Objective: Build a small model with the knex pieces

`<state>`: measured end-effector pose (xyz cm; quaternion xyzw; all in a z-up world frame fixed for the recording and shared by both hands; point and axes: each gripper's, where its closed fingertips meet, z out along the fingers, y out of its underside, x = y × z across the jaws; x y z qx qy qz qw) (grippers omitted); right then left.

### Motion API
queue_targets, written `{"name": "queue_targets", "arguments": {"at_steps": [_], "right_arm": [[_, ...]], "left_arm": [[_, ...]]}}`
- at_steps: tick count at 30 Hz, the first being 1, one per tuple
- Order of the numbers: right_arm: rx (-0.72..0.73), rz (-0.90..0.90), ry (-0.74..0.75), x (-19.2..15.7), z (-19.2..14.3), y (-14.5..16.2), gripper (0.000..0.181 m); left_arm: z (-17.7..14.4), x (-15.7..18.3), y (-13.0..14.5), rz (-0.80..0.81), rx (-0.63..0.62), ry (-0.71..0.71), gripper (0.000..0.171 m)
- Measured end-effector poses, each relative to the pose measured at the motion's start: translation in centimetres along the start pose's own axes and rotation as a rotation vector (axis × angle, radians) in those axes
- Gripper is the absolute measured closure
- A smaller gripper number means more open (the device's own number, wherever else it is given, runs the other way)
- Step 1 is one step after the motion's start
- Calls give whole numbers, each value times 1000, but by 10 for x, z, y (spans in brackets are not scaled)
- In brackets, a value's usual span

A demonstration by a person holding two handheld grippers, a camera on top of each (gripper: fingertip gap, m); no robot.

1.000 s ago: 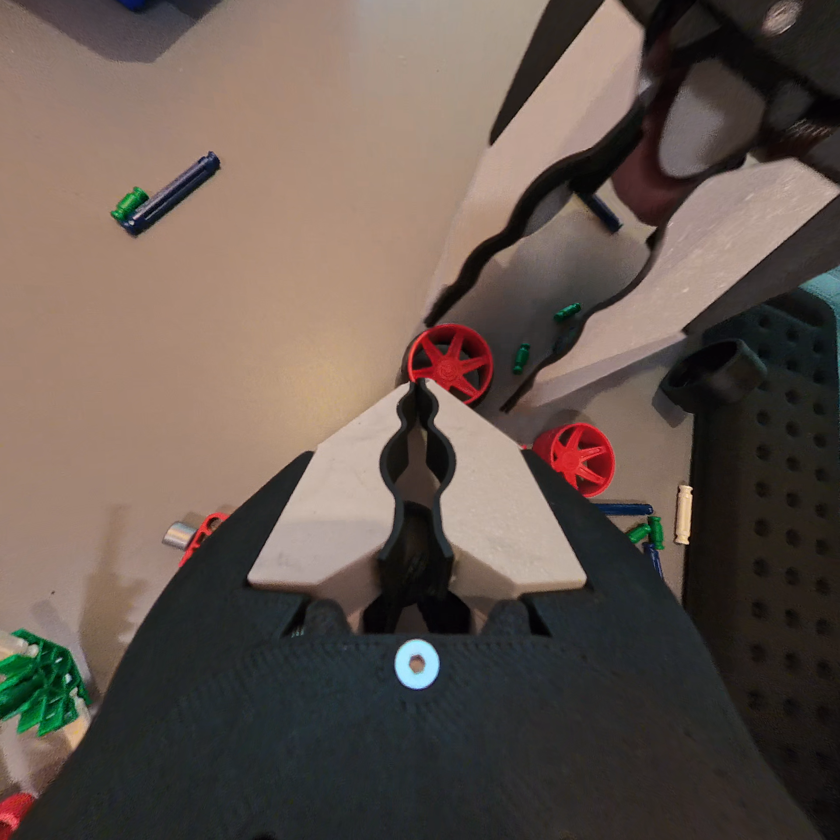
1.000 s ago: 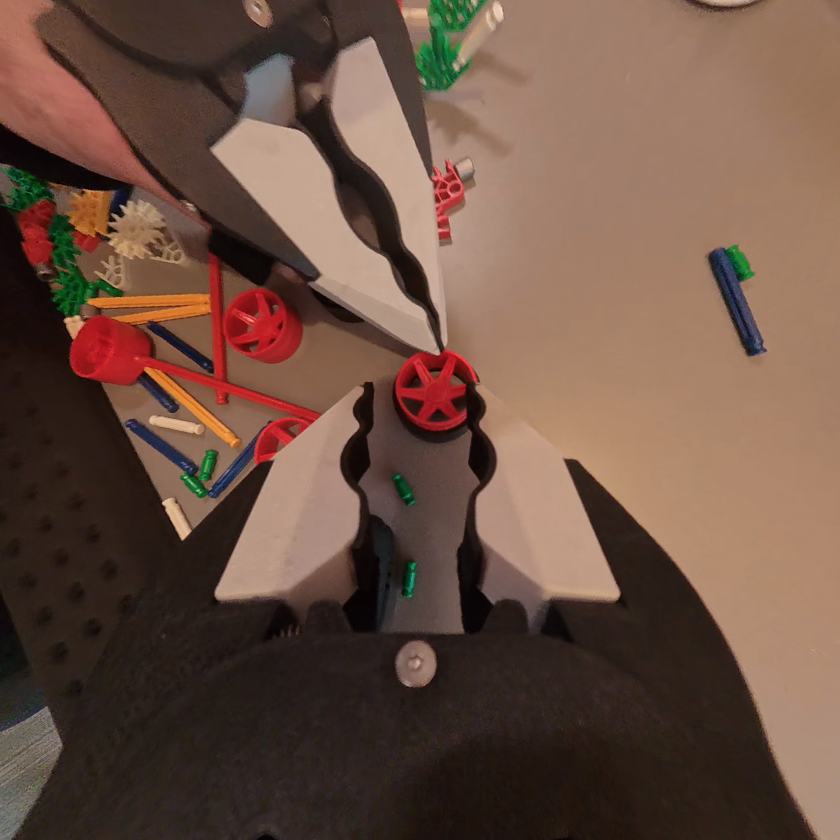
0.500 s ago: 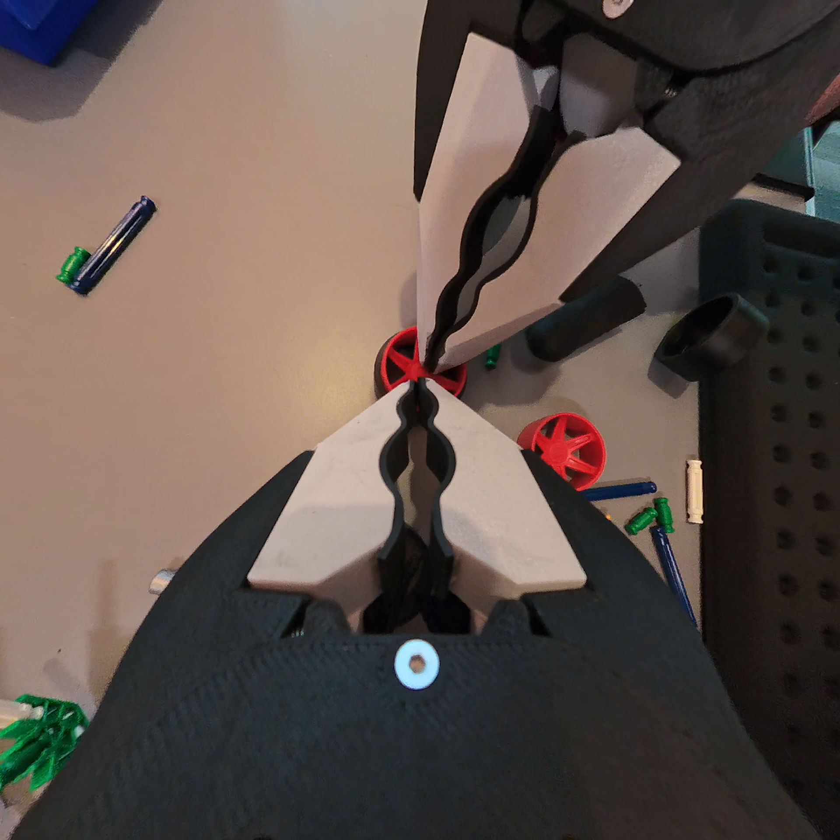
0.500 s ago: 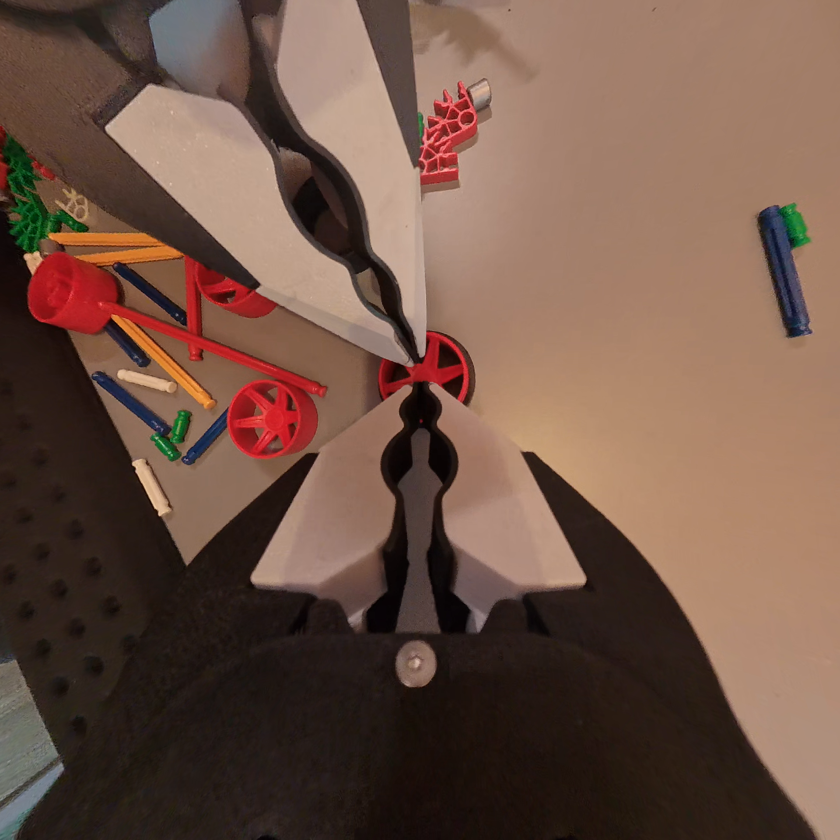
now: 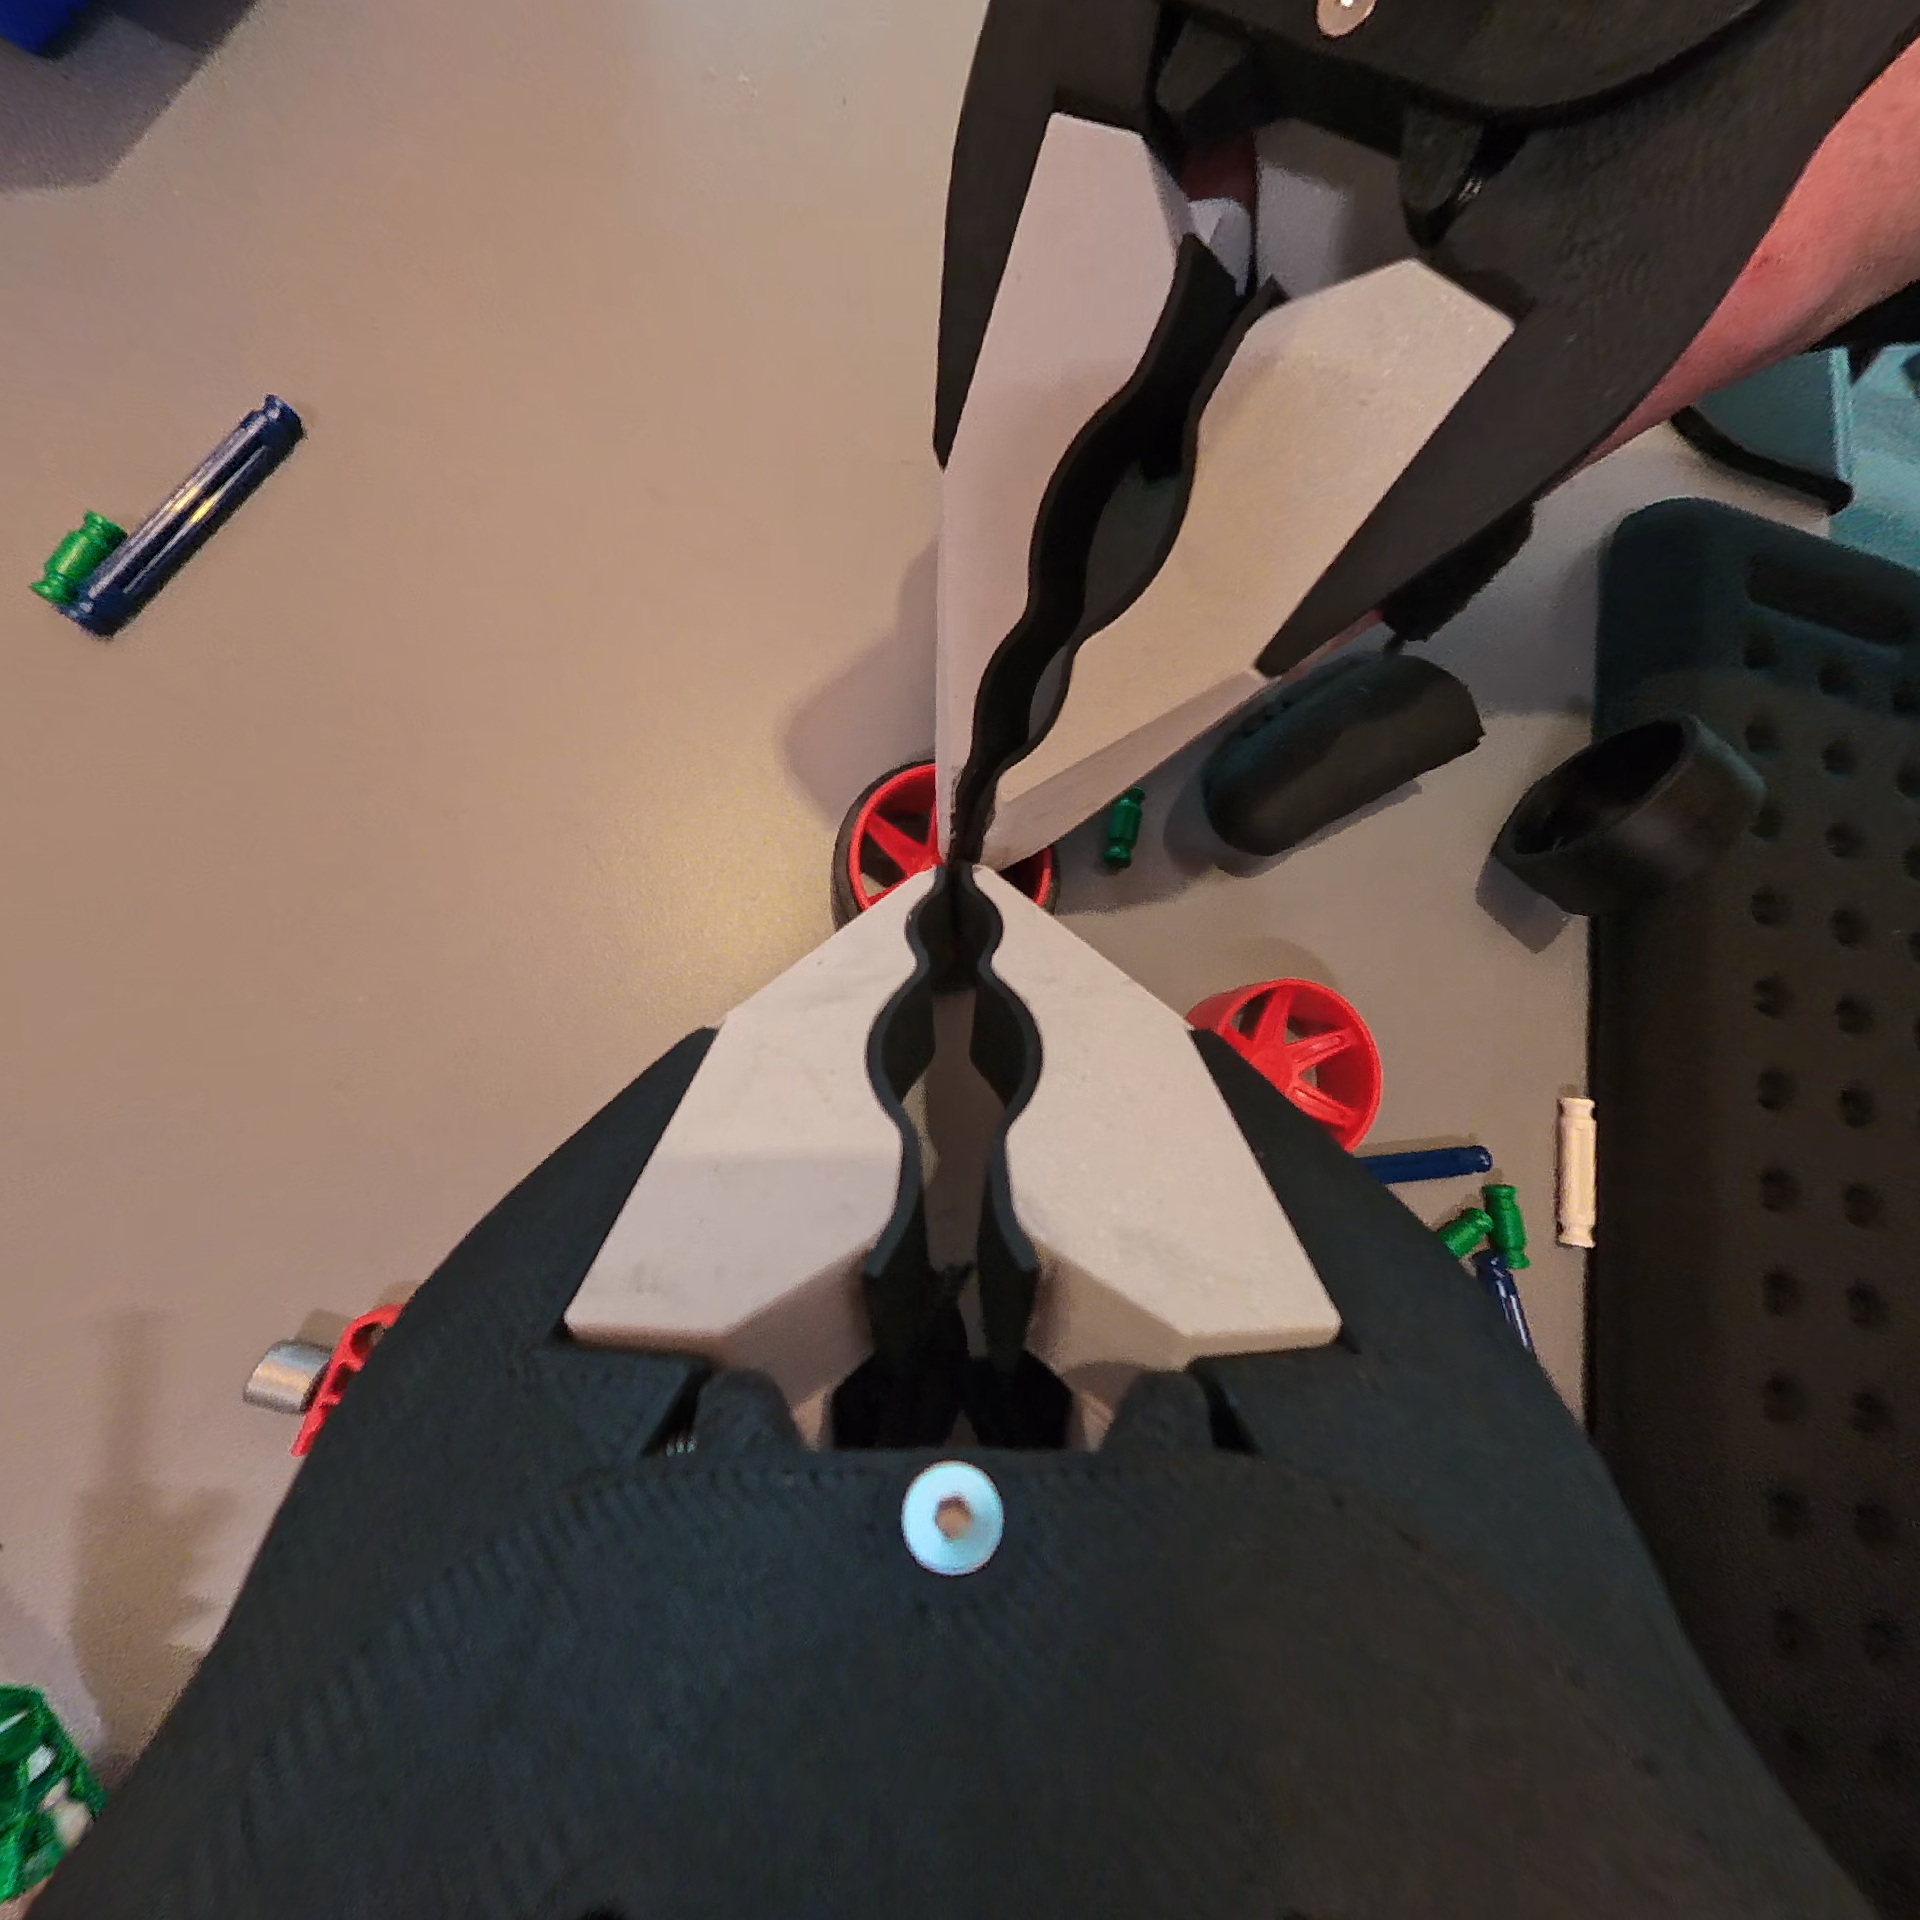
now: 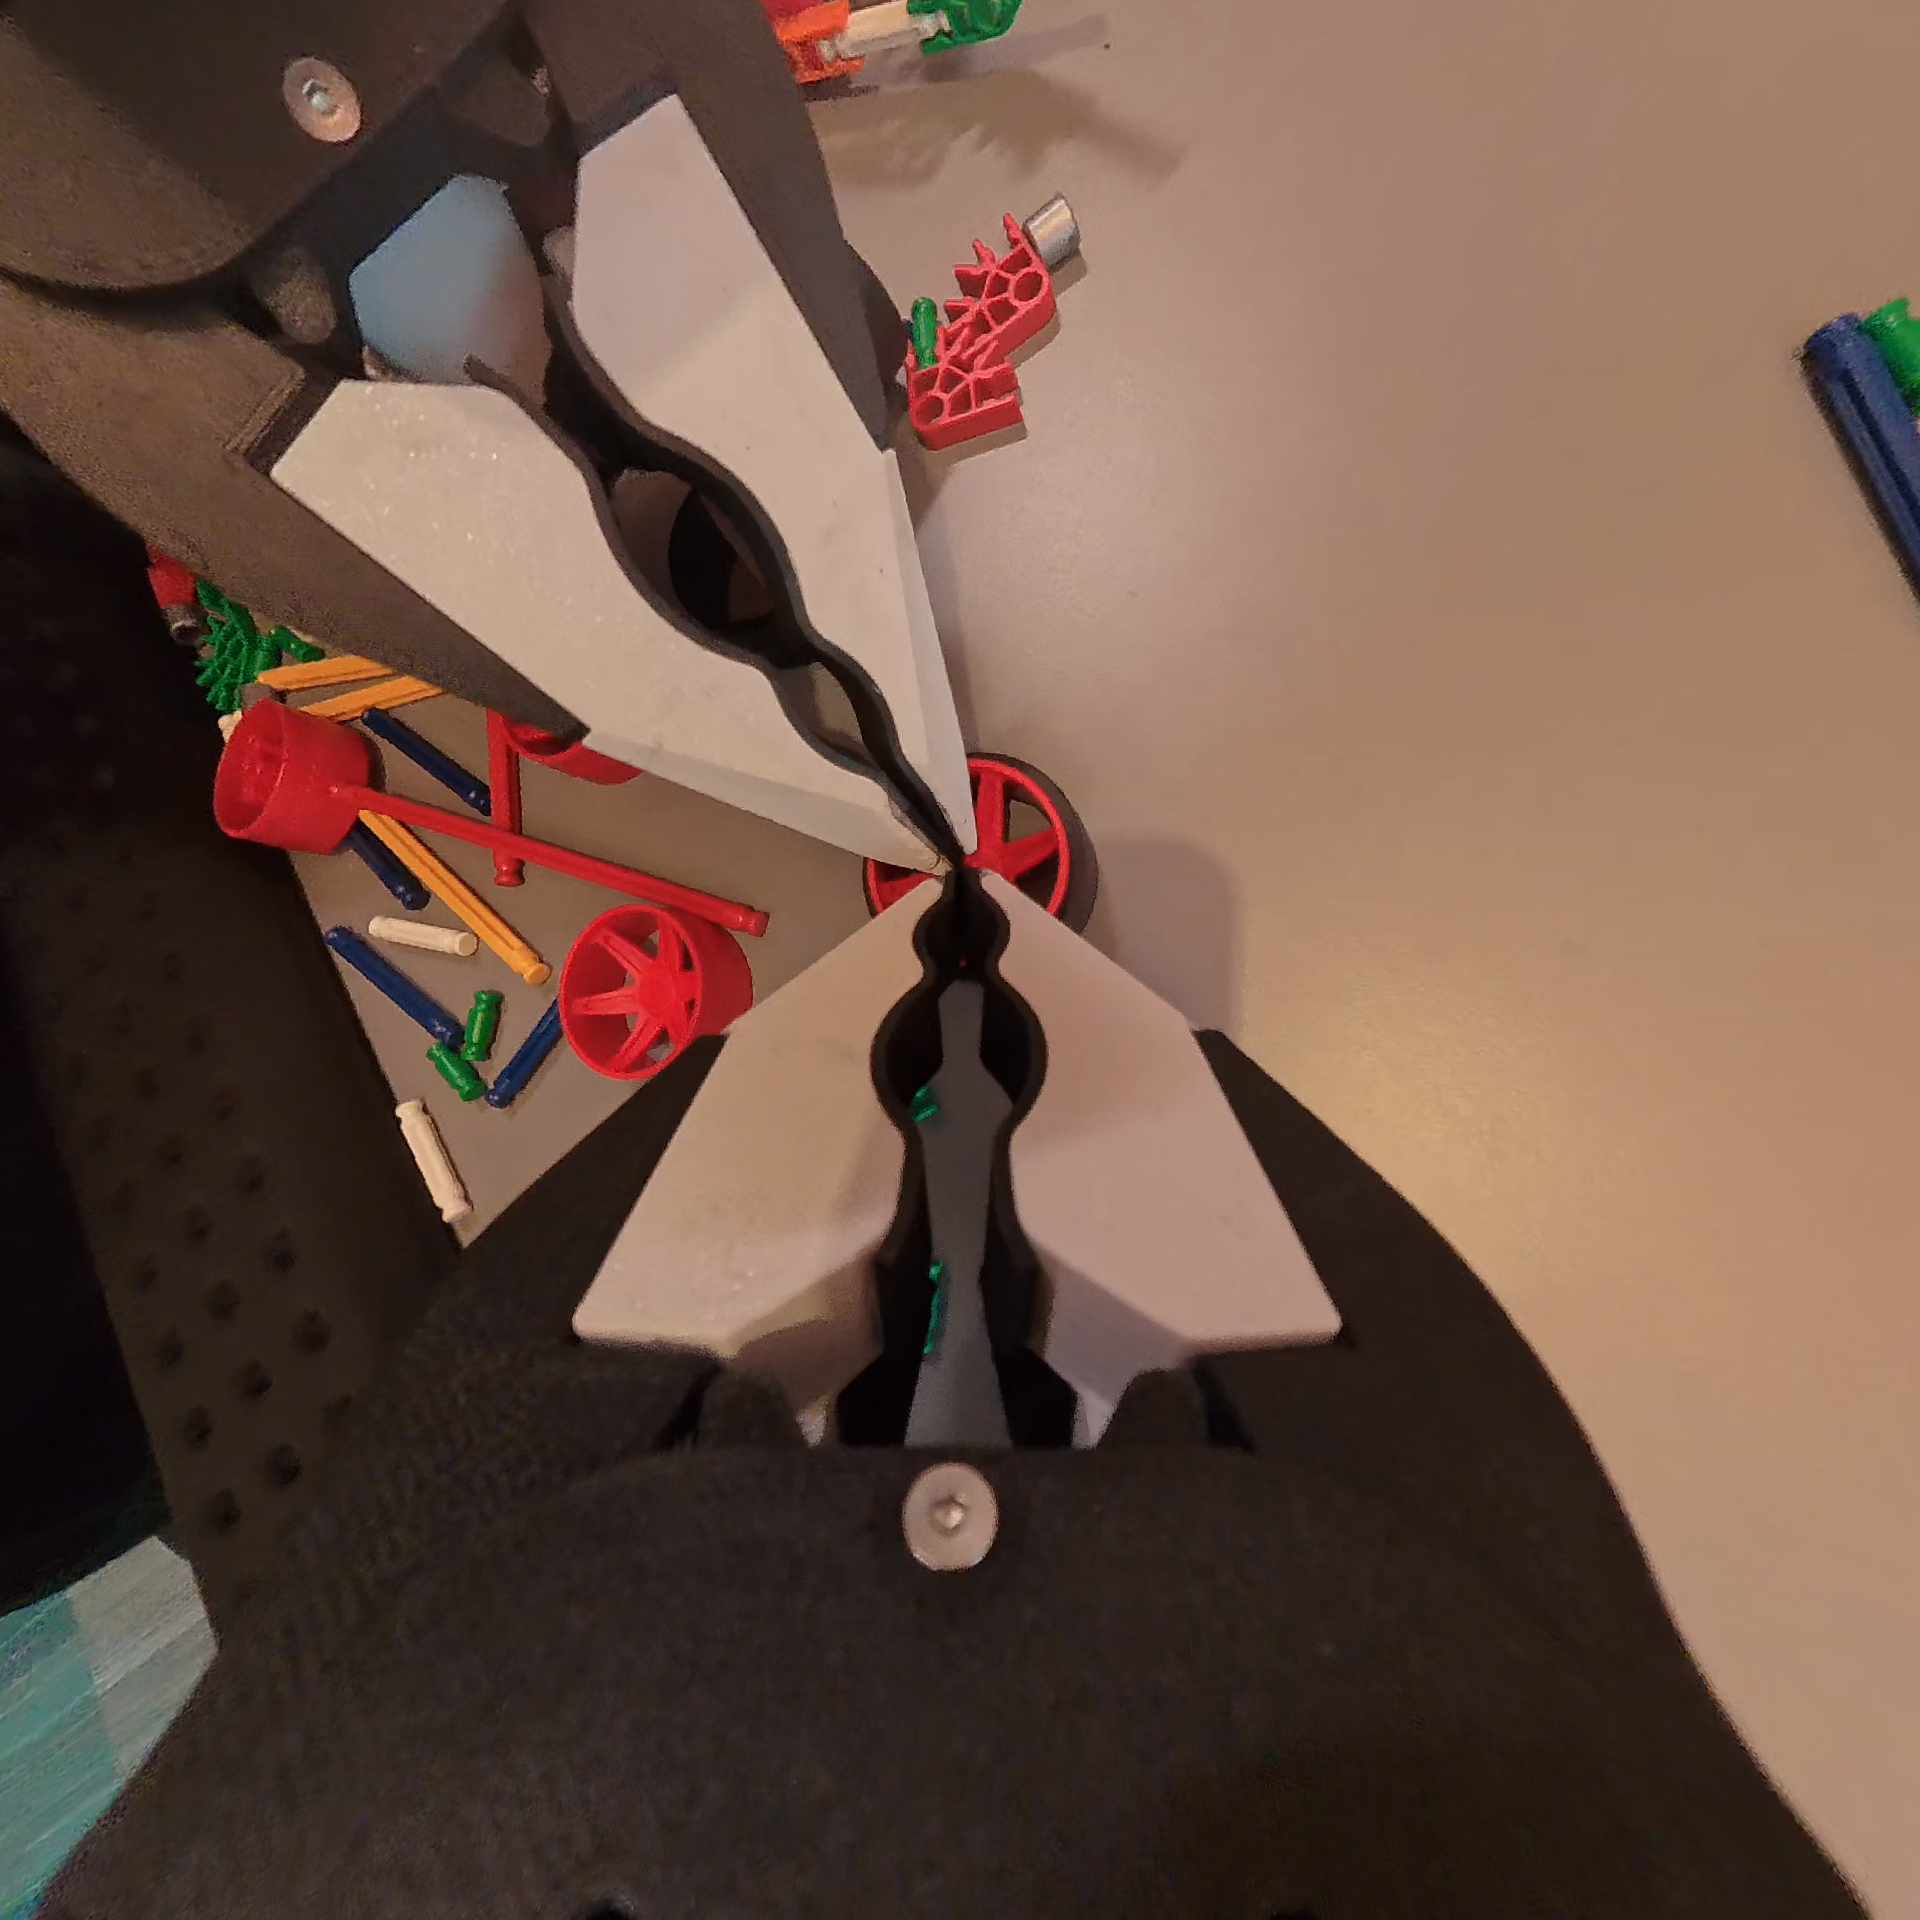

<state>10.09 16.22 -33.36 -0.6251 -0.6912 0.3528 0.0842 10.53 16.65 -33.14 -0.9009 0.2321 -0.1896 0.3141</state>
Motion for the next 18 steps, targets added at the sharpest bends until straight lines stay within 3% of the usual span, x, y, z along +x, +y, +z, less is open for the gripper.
{"name": "queue_targets", "arguments": {"at_steps": [2,5,8,11,14,18], "right_arm": [[-7,-5,-9,-6,-4,-2,181],[11,-91,58,-7,-18,-14,162],[-46,-169,105,-3,-19,-14,155],[-128,-231,144,1,-12,-7,160],[-194,-267,152,1,-5,2,181],[-208,-275,147,1,-2,4,181]], "left_arm": [[-3,1,-1,25,8,-12,171],[-19,4,-13,39,80,4,171],[-24,0,-17,175,85,-46,169],[-18,-2,-6,277,24,-78,171],[-12,-4,2,320,-15,-95,171],[-8,0,3,385,-41,-111,171]]}}
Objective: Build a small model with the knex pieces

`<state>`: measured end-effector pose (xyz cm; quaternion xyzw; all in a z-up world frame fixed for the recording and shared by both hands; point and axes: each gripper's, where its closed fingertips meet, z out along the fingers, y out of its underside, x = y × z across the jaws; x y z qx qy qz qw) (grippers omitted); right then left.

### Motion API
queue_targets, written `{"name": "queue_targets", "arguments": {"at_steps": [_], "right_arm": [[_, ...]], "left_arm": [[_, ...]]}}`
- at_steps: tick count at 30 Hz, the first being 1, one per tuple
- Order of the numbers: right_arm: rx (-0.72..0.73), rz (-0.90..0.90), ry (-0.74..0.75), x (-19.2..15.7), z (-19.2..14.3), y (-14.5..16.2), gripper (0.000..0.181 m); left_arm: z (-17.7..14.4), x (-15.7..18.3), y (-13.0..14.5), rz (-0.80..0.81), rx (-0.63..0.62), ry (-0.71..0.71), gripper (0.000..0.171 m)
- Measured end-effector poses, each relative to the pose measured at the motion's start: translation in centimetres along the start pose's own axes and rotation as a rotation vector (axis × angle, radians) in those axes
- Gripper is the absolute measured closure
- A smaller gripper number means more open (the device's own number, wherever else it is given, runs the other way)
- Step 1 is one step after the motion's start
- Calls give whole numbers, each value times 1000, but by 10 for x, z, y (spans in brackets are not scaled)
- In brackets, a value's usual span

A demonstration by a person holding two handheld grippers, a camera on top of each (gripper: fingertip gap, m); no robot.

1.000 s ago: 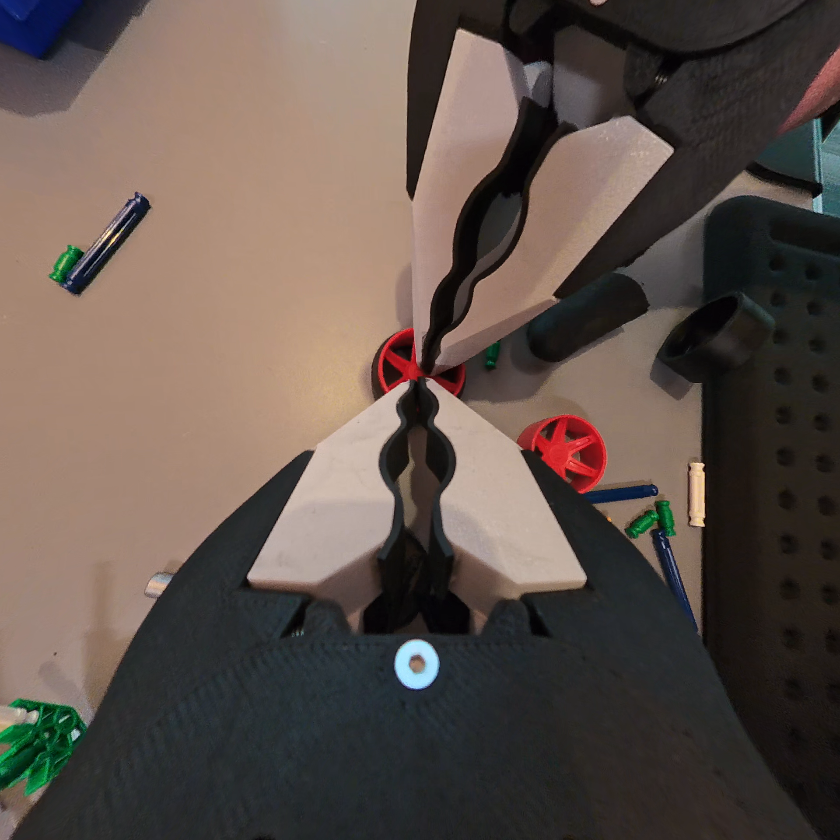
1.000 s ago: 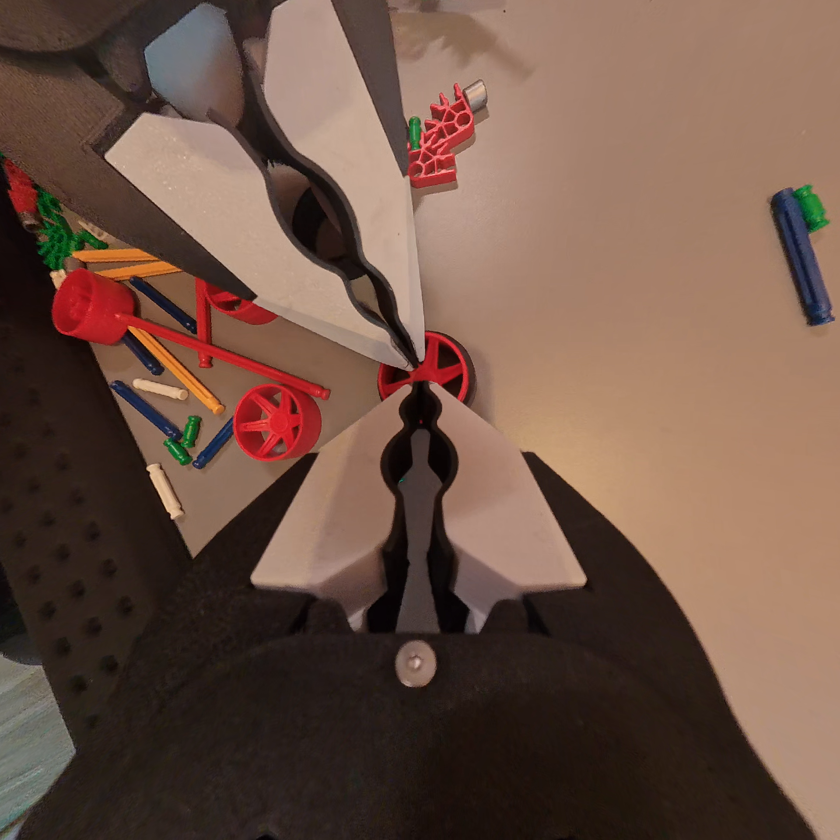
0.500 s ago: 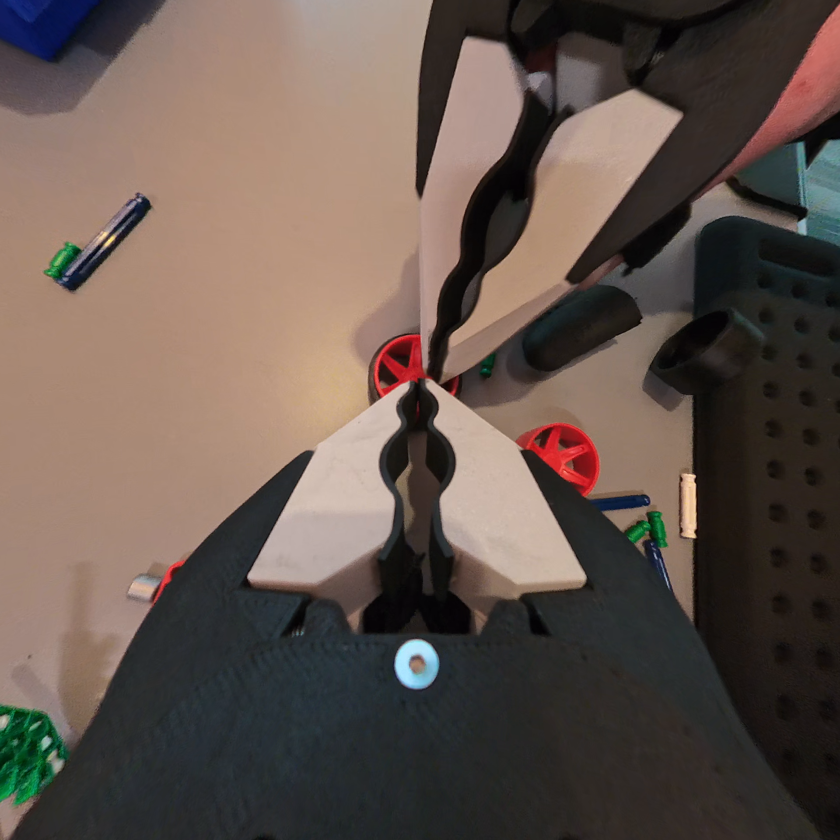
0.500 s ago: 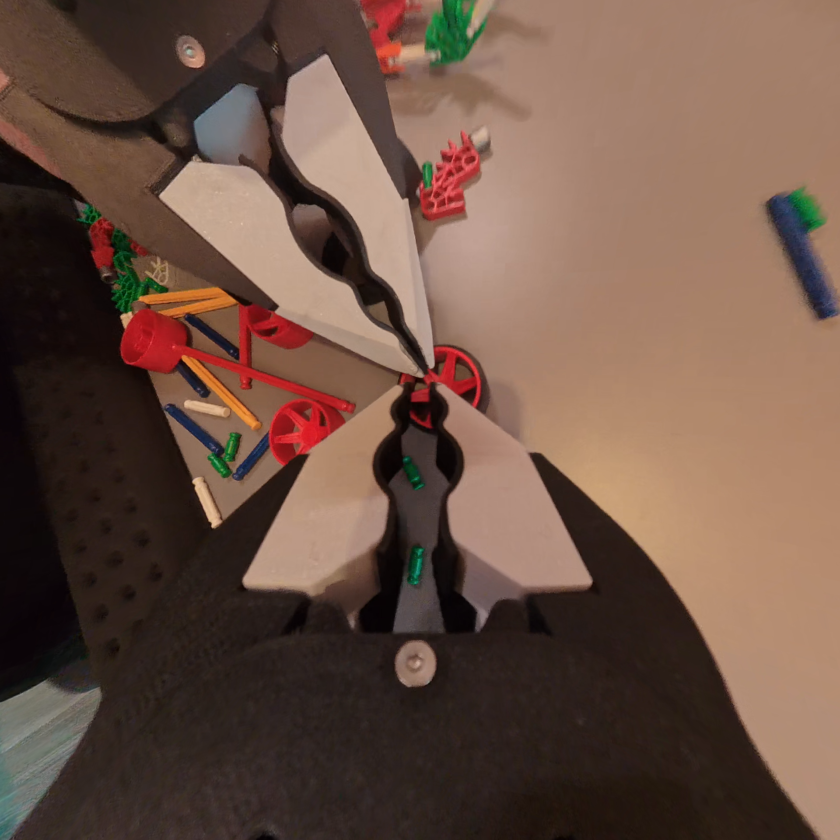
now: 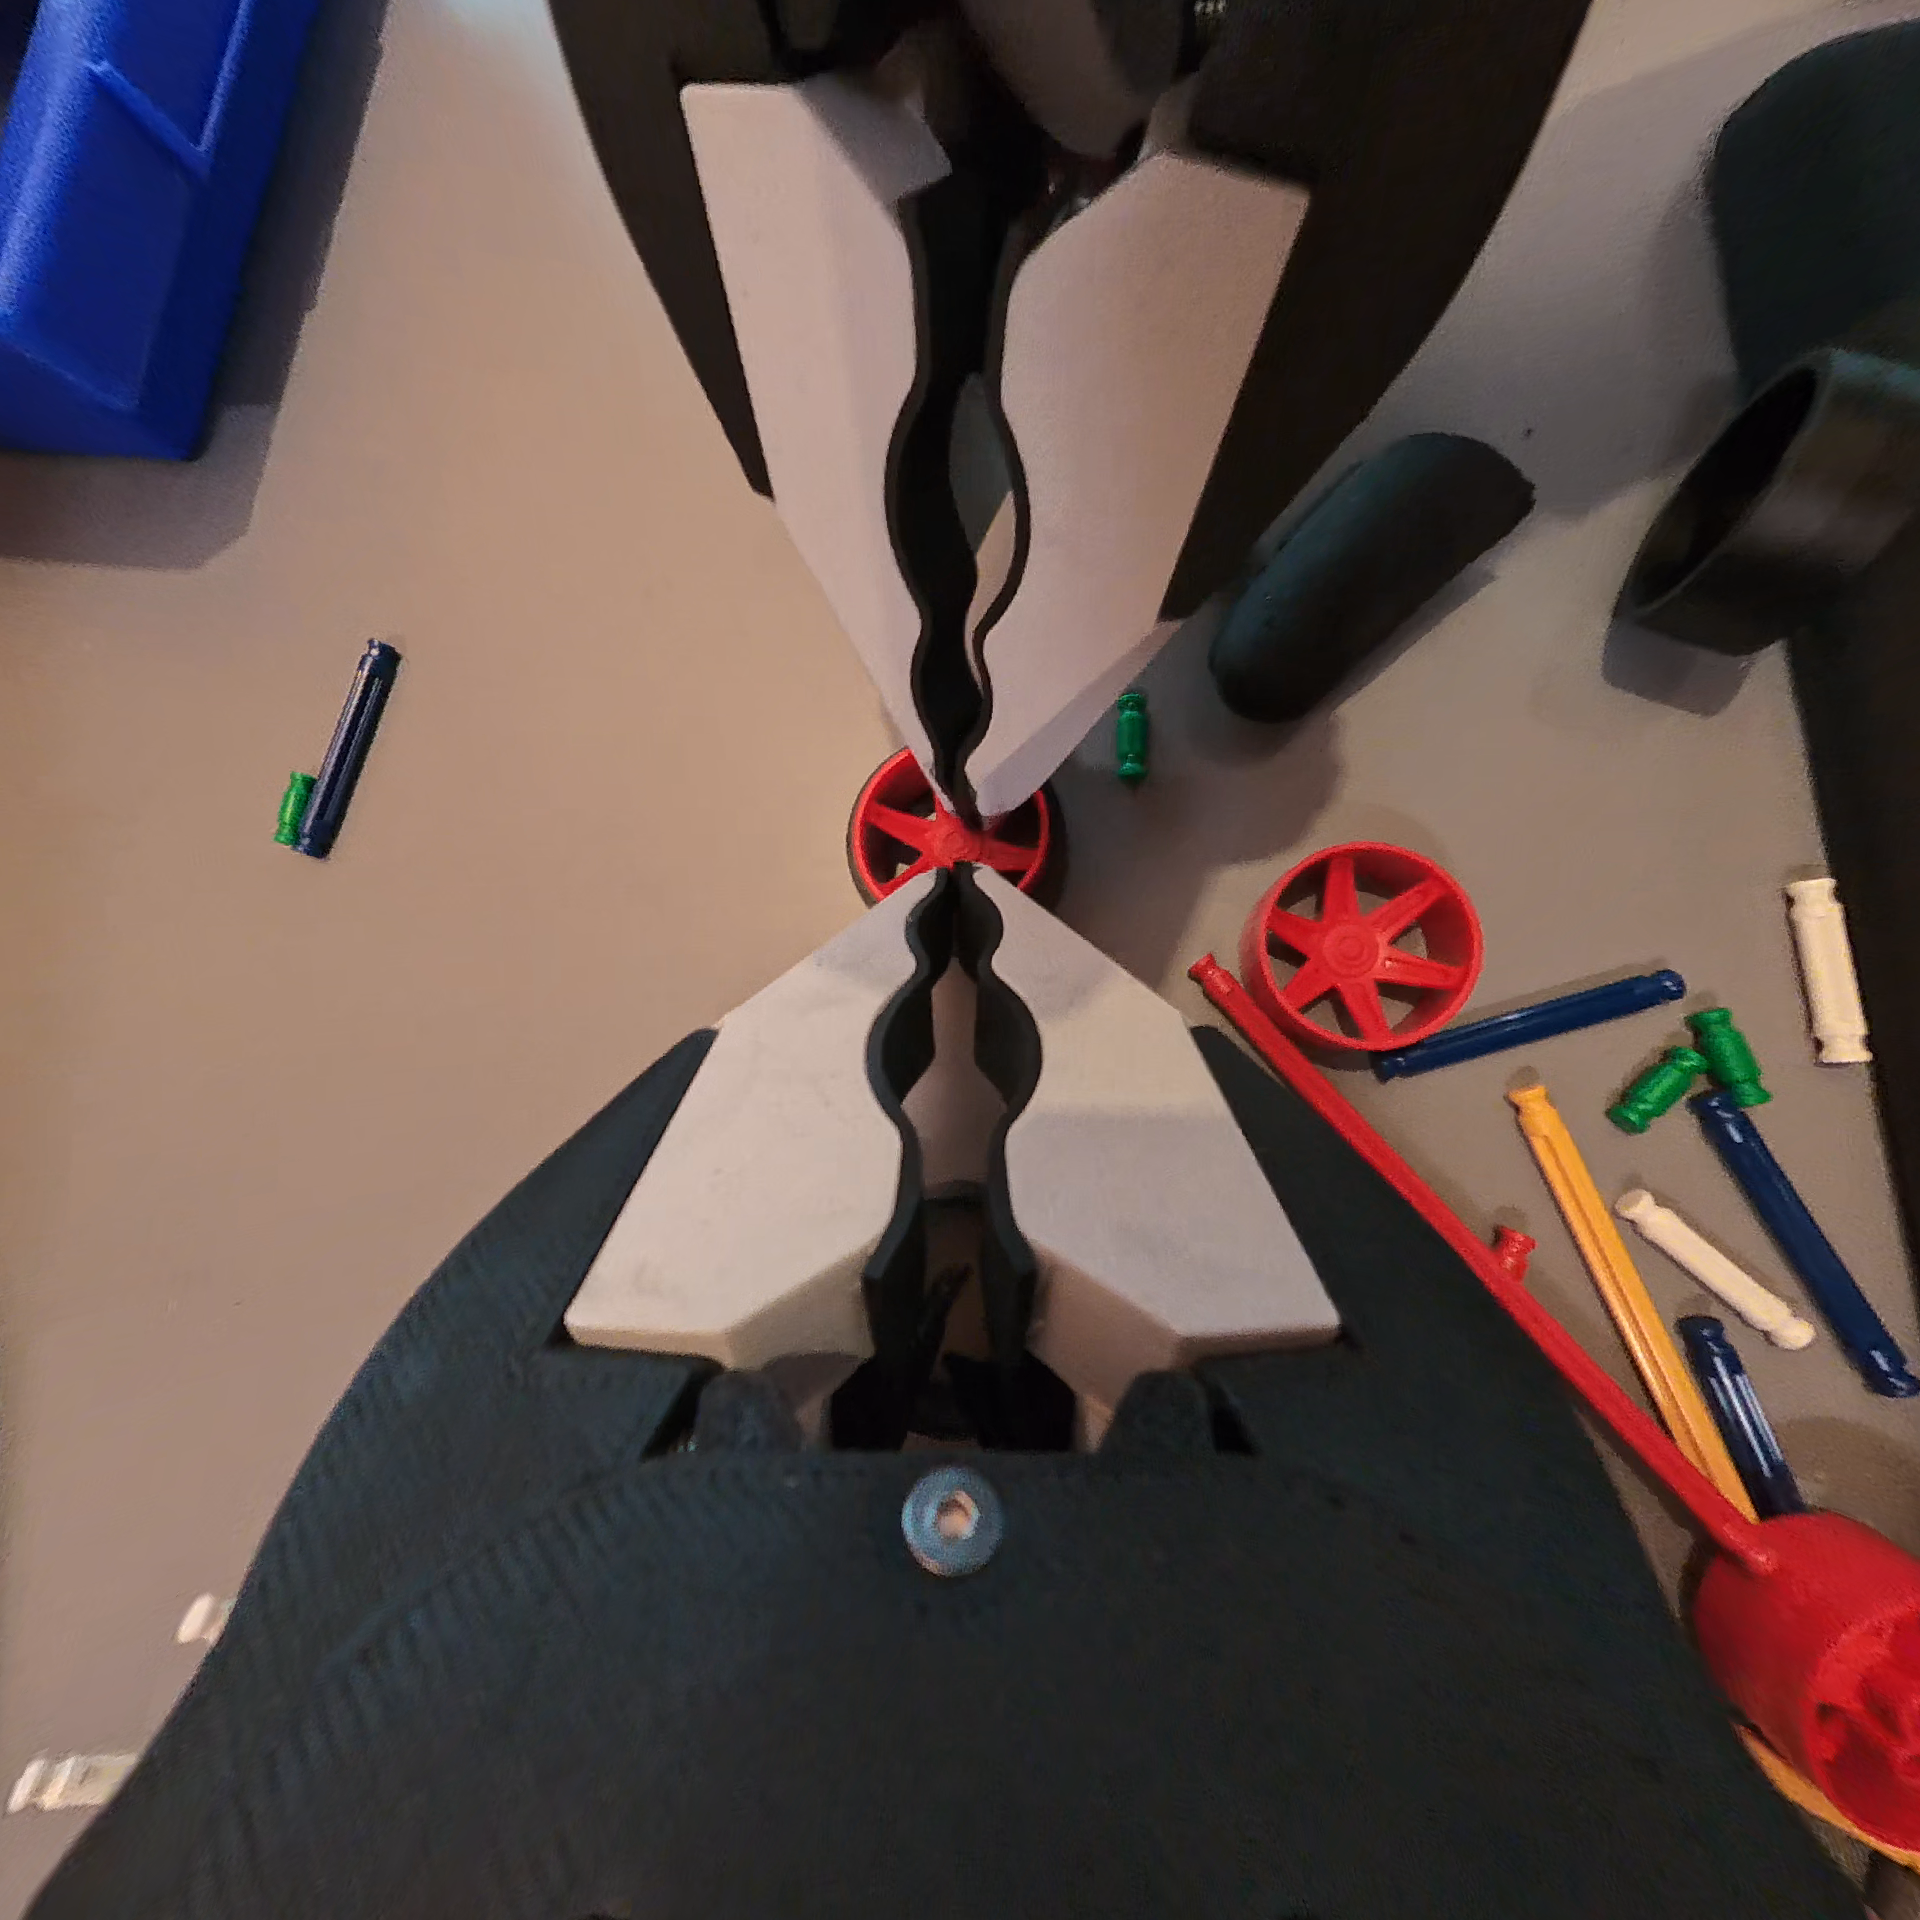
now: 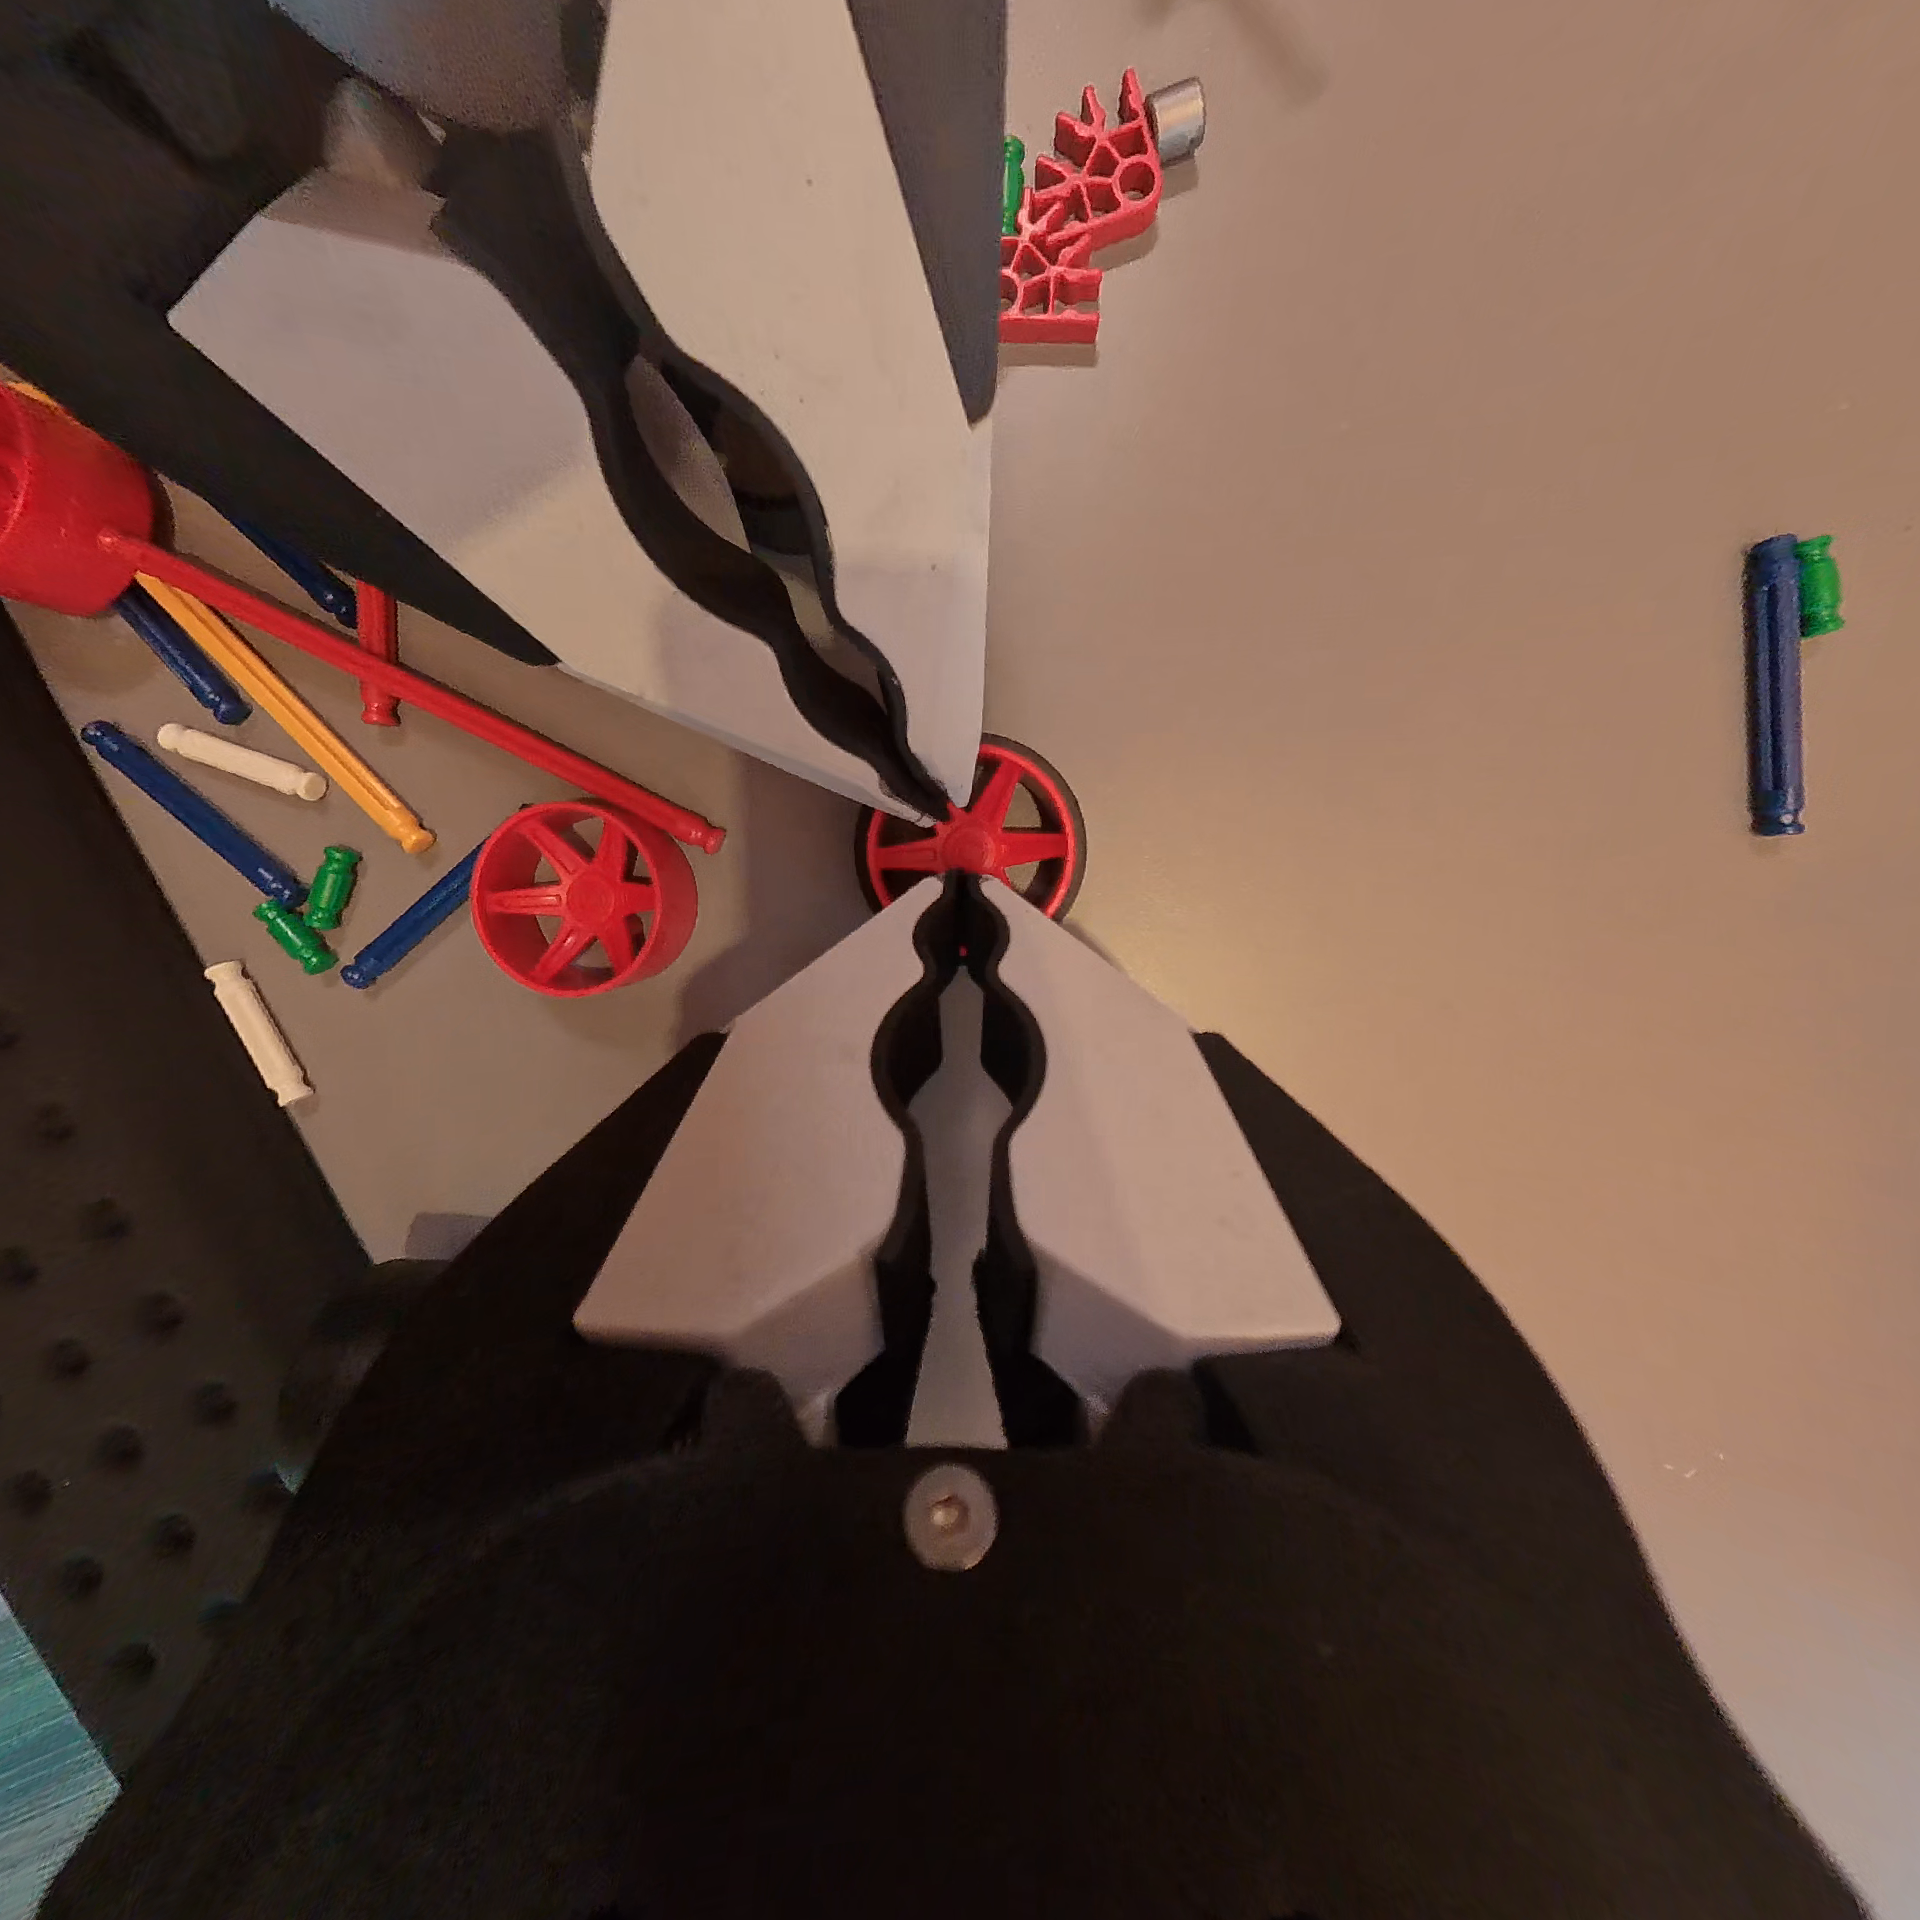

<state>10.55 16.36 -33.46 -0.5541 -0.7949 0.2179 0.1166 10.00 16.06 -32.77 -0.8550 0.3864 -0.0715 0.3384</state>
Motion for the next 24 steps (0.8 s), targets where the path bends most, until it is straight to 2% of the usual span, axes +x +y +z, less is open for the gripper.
{"name": "queue_targets", "arguments": {"at_steps": [14,18,20,24], "right_arm": [[-30,53,-45,0,6,2,181],[-69,45,-35,1,7,0,181],[-61,66,-80,-5,2,-1,181],[74,107,-58,2,-21,-16,140]], "left_arm": [[12,-2,6,42,-33,-11,171],[11,-4,6,29,-39,-21,171],[10,-2,7,-28,-31,3,171],[-8,-10,4,-94,14,-9,171]]}}
